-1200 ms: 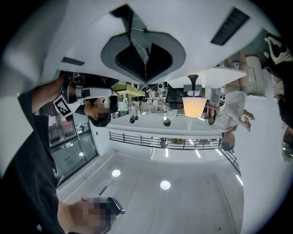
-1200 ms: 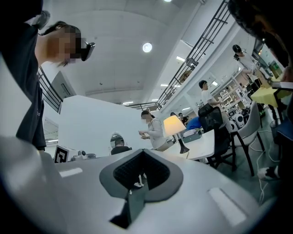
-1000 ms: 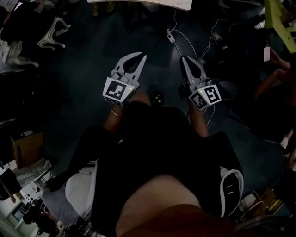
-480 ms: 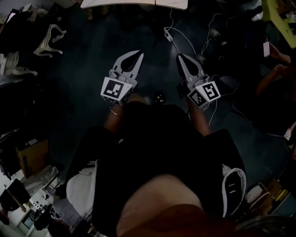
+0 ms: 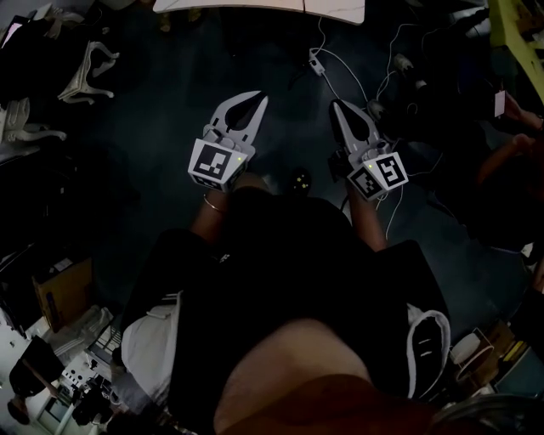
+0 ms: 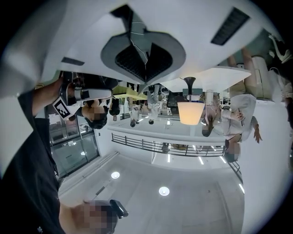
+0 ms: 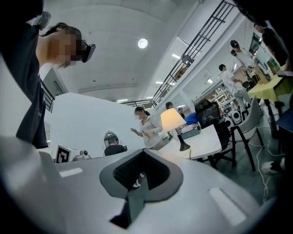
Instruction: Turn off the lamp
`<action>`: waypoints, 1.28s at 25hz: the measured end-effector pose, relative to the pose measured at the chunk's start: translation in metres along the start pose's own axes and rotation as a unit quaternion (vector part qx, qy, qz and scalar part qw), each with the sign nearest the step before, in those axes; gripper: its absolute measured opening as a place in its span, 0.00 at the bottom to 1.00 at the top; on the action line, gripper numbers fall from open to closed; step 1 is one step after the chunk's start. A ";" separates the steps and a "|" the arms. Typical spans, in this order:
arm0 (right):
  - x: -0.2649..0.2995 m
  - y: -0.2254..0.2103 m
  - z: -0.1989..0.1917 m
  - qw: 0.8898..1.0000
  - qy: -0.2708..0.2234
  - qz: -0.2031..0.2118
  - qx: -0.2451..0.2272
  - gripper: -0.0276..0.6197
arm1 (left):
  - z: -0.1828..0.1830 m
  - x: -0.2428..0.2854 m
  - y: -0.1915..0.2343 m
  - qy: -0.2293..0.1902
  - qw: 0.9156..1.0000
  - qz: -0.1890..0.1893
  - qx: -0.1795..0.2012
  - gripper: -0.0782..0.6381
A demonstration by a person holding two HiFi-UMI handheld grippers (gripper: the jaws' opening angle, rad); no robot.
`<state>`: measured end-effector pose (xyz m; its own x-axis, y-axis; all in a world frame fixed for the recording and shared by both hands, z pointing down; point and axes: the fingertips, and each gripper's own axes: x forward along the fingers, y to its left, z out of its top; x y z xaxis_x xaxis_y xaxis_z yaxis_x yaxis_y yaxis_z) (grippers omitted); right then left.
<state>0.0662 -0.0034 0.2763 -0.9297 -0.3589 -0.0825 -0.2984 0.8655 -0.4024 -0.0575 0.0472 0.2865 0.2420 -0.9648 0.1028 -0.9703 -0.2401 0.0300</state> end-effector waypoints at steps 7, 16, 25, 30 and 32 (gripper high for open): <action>0.036 0.003 -0.012 0.999 0.002 -0.034 0.000 0.04 | 0.004 0.010 0.042 -0.005 0.999 -0.035 -0.005 0.12; 0.067 -0.003 -0.010 0.997 -0.013 -0.081 -0.016 0.04 | 0.011 0.032 0.078 -0.012 0.996 -0.084 -0.006 0.12; 0.116 -0.006 -0.016 0.993 -0.025 -0.115 -0.014 0.04 | 0.009 0.033 0.132 -0.005 0.994 -0.108 0.002 0.12; 0.149 0.001 -0.022 0.990 -0.028 -0.135 -0.012 0.04 | 0.010 0.031 0.168 -0.002 0.992 -0.129 -0.007 0.12; 0.157 0.002 -0.023 0.988 -0.032 -0.149 -0.012 0.04 | 0.010 0.034 0.177 -0.002 0.990 -0.144 -0.001 0.12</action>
<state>-0.0856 -0.0499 0.2835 -0.7852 -0.6189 -0.0210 -0.5618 0.7263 -0.3960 -0.2210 -0.0296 0.2853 0.5080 -0.8570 0.0866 -0.8613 -0.5045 0.0603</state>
